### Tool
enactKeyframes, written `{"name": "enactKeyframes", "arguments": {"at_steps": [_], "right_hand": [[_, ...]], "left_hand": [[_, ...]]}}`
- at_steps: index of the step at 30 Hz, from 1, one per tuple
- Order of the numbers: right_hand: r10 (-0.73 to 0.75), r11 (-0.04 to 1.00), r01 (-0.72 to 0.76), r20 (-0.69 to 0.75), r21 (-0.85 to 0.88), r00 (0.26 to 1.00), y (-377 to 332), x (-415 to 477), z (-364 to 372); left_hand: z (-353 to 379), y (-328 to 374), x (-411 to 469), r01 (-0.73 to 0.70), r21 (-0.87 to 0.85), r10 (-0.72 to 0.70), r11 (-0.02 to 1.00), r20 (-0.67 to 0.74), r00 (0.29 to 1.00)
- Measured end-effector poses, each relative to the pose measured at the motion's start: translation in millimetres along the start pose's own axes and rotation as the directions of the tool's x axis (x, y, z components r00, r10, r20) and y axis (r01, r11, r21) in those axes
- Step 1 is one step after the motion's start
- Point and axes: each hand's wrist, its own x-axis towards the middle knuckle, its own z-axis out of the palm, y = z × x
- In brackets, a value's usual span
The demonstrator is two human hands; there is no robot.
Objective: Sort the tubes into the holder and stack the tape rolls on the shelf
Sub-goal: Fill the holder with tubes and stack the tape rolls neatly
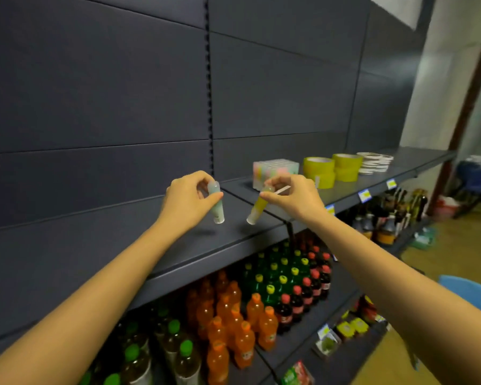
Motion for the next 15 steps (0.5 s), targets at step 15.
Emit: {"name": "enactKeyframes", "arguments": {"at_steps": [15], "right_hand": [[0.015, 0.998, -0.024, -0.181, -0.053, 0.983, 124.6, 13.5, -128.3]], "left_hand": [[155.8, 79.5, 70.8, -0.042, 0.065, 0.040, 0.997, 0.038, 0.998]]}}
